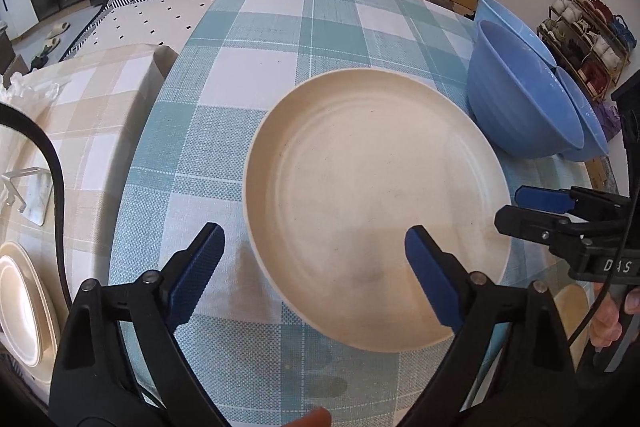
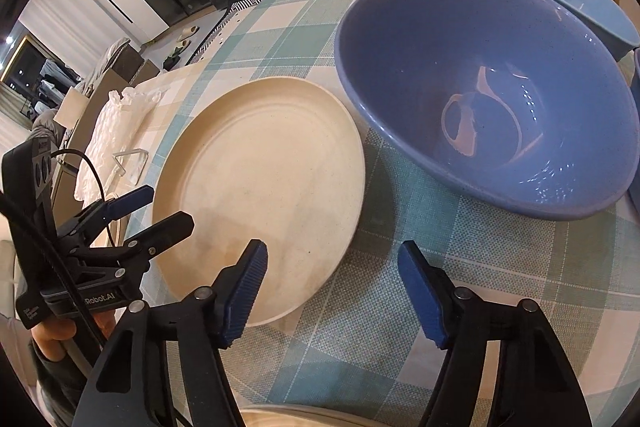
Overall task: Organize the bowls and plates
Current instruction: 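Move both grippers to the rim of the cream plate beside the blue bowls, then close both grippers on that plate's rim and lift it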
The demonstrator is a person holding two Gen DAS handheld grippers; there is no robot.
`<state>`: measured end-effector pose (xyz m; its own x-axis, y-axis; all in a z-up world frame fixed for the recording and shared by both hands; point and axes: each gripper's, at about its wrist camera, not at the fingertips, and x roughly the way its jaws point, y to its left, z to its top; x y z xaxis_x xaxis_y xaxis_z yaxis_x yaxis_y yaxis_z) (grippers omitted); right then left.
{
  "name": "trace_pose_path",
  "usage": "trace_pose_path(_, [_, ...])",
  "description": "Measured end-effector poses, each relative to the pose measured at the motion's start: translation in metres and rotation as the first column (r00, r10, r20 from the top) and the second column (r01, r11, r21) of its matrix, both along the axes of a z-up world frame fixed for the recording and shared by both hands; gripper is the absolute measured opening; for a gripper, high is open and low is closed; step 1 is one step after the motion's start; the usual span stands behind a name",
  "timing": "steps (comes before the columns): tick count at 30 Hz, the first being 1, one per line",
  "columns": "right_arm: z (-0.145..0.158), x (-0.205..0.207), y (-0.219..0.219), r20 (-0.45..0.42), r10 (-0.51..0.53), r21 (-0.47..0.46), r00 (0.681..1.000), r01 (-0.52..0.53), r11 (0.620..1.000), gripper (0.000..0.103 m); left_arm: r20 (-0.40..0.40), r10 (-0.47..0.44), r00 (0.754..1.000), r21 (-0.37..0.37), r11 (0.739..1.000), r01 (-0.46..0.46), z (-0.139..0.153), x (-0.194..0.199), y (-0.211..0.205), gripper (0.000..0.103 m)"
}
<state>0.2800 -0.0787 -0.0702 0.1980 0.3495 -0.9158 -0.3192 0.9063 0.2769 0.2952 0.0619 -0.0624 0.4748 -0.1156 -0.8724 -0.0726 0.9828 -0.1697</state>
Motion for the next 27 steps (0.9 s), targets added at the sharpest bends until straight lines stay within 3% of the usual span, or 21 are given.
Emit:
trace_pose_path(2, [-0.002,0.001,0.000,-0.011,-0.002,0.007,1.000,0.002,1.000,0.062,-0.003,0.010,1.000,-0.008,1.000,-0.010,0.000,0.001,0.000,0.086])
trace_pose_path(6, [-0.005,0.001,0.001,-0.023,-0.002,0.010,1.000,0.002,1.000,0.057,-0.016,0.018,1.000,0.001,1.000,-0.018,-0.004,0.004,0.001,0.065])
trace_pose_path(9, [-0.007,0.002,0.003,-0.027,-0.003,0.013,1.000,0.003,1.000,0.054,-0.035,0.020,0.999,-0.003,1.000,-0.021,-0.010,0.005,0.003,0.055])
trace_pose_path(14, [-0.010,0.002,0.010,-0.036,0.019,0.021,0.999,-0.018,1.000,0.039,-0.043,0.047,0.998,-0.008,0.999,-0.048,-0.013,0.005,0.008,0.044])
trace_pose_path(23, [-0.022,0.004,0.013,-0.049,0.004,0.000,0.999,-0.004,1.000,0.022,-0.032,0.071,0.997,0.017,0.997,-0.071,-0.014,0.002,0.016,0.022])
trace_pose_path(27, [-0.023,0.005,0.012,-0.042,0.004,-0.003,0.999,-0.004,1.000,0.019,-0.026,0.089,0.996,-0.003,0.996,-0.089,-0.014,0.002,0.021,0.018])
